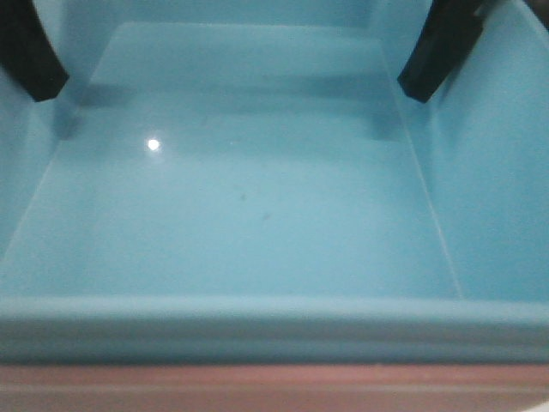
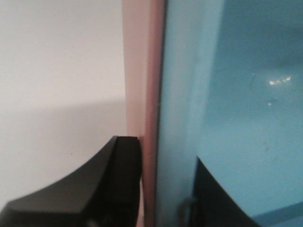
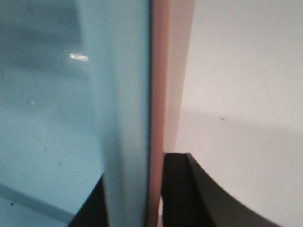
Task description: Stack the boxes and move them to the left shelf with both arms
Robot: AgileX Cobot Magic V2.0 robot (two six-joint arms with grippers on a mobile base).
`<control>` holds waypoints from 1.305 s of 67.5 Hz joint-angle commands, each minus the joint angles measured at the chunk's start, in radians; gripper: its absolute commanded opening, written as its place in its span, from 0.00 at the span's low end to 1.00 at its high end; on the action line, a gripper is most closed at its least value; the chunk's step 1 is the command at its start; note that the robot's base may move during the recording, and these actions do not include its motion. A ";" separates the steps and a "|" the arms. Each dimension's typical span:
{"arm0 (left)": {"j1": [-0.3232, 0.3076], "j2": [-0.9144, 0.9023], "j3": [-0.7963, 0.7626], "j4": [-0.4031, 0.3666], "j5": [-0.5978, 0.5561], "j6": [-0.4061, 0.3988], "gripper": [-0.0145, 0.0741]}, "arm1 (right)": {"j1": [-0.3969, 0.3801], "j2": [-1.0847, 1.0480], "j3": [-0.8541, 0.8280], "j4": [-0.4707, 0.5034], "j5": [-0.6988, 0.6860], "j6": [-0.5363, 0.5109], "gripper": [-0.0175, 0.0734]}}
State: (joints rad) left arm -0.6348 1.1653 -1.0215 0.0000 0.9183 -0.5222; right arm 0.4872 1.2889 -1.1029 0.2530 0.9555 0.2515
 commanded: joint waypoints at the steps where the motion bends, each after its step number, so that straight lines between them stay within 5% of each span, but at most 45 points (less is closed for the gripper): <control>1: 0.017 -0.055 0.008 0.093 -0.003 0.013 0.16 | 0.017 -0.037 -0.014 -0.123 -0.052 -0.002 0.26; 33: 0.017 -0.055 0.050 0.076 -0.003 0.013 0.16 | 0.031 -0.037 0.138 -0.129 -0.104 0.052 0.26; 88: 0.017 -0.055 0.052 0.076 0.049 0.013 0.16 | 0.031 -0.037 0.139 -0.130 -0.098 0.052 0.26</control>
State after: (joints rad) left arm -0.6348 1.1482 -0.9394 -0.0207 0.9268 -0.5176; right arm 0.5400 1.2904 -0.9474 0.2639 0.8350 0.3164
